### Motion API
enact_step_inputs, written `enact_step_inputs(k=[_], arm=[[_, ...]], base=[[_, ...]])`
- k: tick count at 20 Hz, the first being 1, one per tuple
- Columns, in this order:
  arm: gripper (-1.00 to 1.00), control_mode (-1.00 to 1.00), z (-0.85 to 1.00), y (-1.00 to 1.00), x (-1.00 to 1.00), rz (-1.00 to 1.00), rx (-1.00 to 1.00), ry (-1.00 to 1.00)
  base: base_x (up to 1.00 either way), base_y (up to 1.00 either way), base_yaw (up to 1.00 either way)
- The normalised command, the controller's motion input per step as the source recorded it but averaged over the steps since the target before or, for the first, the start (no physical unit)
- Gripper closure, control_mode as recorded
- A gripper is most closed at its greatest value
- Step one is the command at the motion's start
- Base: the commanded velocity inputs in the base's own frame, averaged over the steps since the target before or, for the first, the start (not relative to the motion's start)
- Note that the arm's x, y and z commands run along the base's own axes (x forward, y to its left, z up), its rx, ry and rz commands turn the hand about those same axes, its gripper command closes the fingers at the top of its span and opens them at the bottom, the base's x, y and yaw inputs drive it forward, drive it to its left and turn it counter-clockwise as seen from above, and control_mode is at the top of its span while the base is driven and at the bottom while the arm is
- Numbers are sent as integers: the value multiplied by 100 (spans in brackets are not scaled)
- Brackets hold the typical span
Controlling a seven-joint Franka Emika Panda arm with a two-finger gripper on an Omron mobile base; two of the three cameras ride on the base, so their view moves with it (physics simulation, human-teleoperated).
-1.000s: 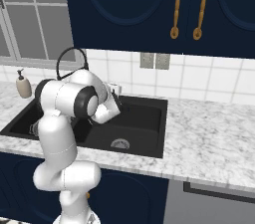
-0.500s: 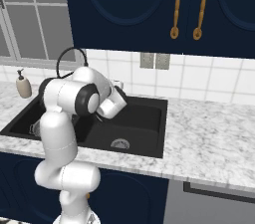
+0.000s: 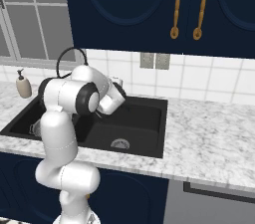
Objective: Put the colander in the sink, put the tangerine, mango in the colander, and turn on the sink faucet and pour water over the colander.
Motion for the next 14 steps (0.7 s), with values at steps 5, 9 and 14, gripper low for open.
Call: enact_step_inputs(k=[5, 9, 14], arm=[[-100, -100, -51, 29, 0, -12, 0, -9], [-100, -100, -48, 39, 0, -9, 0, -3], [-100, -100, -40, 44, 0, -4, -2, 0]], base=[[0, 0, 0], [0, 0, 0], [0, 0, 0]])
